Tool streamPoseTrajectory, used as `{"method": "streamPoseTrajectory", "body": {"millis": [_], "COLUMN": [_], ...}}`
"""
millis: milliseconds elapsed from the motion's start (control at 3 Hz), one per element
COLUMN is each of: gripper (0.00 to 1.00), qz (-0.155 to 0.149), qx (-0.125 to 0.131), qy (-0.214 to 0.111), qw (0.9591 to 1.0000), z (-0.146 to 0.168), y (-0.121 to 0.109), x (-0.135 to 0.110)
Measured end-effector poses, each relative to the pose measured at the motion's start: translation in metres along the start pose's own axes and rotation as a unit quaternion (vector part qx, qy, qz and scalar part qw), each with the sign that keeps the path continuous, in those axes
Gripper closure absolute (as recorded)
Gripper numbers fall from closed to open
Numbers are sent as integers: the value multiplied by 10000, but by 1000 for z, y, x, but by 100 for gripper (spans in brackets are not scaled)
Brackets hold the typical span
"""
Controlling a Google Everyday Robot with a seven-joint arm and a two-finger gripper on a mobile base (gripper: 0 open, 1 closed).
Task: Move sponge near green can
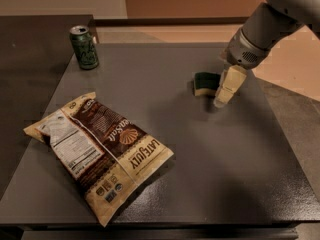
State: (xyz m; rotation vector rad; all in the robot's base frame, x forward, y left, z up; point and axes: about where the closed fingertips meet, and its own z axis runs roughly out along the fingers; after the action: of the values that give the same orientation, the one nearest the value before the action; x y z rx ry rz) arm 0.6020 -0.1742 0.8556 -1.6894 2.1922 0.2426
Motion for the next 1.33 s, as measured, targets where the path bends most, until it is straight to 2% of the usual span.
{"method": "streamPoseTrajectory", "body": {"millis": [333,667,1000,1333], "gripper": [13,32,55,79], "qz": [44,91,116,3], "qx": [-87,-153,-194,-214], "qy": [84,135,108,-22], "qw": [9999,9997,9997,9998], "z": [9,14,13,3], "y": [-1,-1,-2,-3], "x": [4,7,7,-12]}}
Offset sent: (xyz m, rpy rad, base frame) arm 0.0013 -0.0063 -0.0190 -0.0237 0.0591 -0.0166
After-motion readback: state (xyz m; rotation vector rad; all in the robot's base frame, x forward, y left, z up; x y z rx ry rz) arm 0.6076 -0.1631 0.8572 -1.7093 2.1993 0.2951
